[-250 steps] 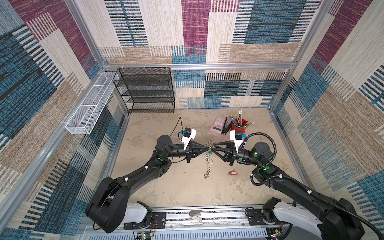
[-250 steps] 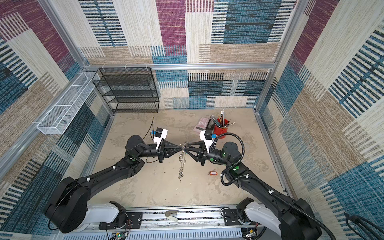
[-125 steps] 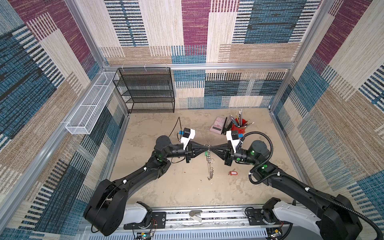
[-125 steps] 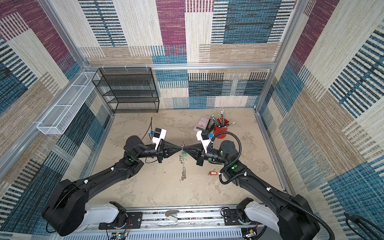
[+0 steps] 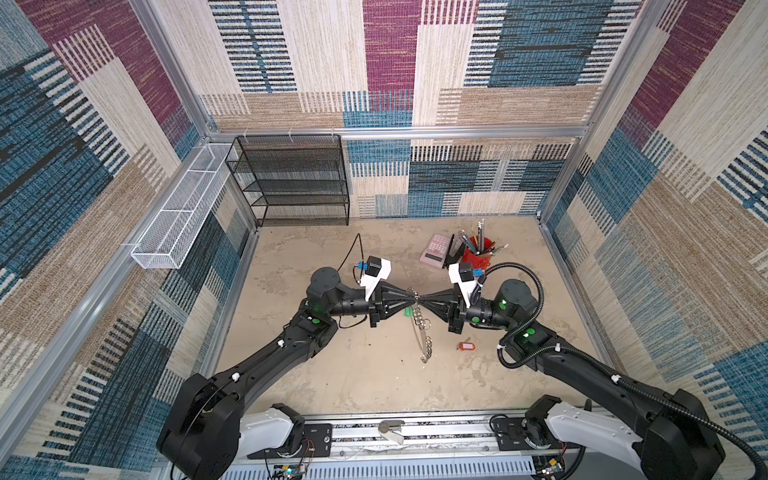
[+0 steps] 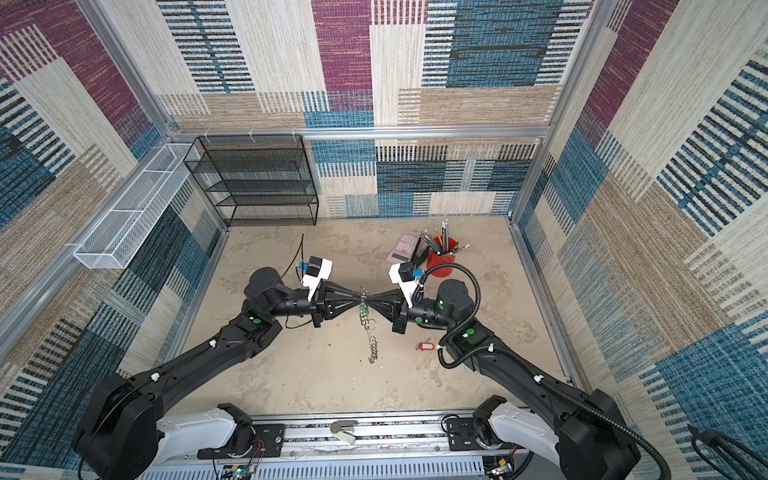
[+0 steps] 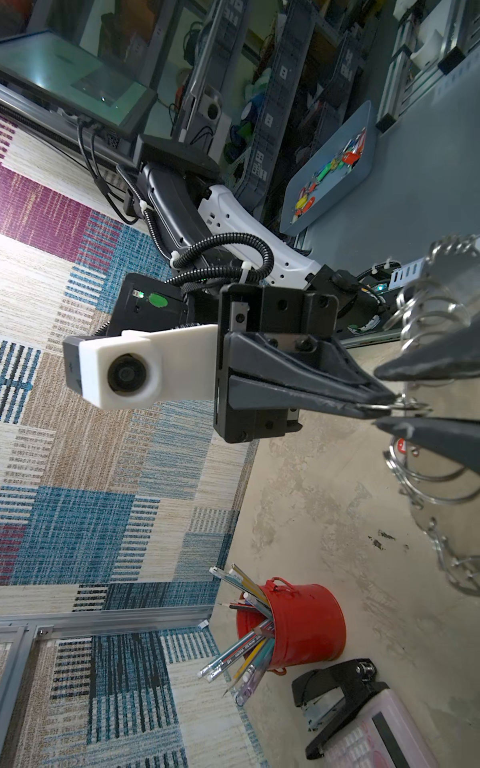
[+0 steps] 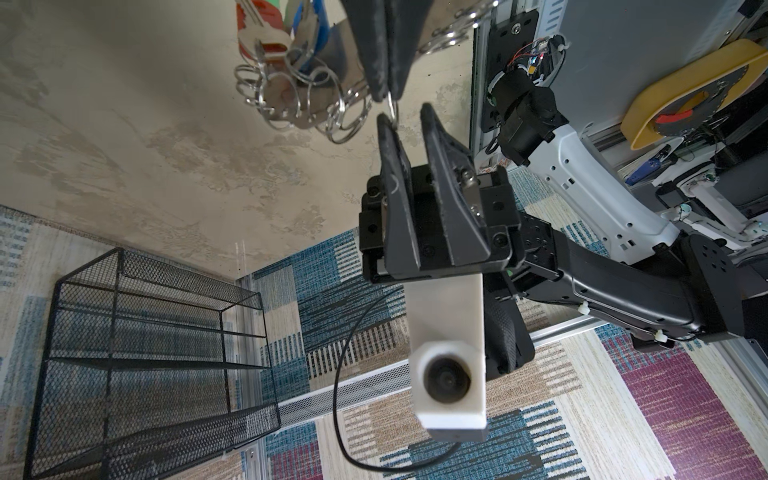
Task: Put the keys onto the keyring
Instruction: 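Hold the plate between both grippers above the red-tag key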
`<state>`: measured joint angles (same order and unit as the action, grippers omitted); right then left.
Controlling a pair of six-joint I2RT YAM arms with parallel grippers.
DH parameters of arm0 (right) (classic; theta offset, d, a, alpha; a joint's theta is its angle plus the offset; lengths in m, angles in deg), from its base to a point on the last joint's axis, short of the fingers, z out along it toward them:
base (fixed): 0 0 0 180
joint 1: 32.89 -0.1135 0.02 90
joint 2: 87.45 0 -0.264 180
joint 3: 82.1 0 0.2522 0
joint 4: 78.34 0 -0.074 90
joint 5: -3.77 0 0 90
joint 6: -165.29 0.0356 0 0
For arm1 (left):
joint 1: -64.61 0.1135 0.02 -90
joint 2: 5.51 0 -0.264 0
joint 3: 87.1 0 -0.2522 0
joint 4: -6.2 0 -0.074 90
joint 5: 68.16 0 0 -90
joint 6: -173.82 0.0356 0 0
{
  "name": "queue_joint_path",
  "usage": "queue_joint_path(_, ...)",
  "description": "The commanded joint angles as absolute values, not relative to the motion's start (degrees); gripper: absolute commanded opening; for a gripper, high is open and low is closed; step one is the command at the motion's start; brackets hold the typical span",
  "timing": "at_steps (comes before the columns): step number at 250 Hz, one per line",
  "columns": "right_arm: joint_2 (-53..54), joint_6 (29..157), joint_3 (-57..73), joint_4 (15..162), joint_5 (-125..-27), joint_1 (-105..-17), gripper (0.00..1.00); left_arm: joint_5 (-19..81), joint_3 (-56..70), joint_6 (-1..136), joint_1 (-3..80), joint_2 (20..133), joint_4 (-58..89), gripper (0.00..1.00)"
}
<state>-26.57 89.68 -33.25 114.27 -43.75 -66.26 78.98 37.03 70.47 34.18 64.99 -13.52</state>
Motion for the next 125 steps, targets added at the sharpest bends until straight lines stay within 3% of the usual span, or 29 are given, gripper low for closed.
queue_joint_path(1,-26.81,87.78,-32.57,114.71,-43.24,-66.29,0.00,79.10,35.51,75.78,34.63,64.04,-4.09,0.26)
queue_joint_path(61,-26.68,87.24,-32.70,114.86,-42.17,-66.29,0.00,78.96,32.34,81.59,35.92,62.66,5.53,0.41)
queue_joint_path(125,-26.72,87.06,-33.09,115.31,-41.53,-66.36,0.00,80.44,23.66,93.26,35.87,65.12,23.31,0.42)
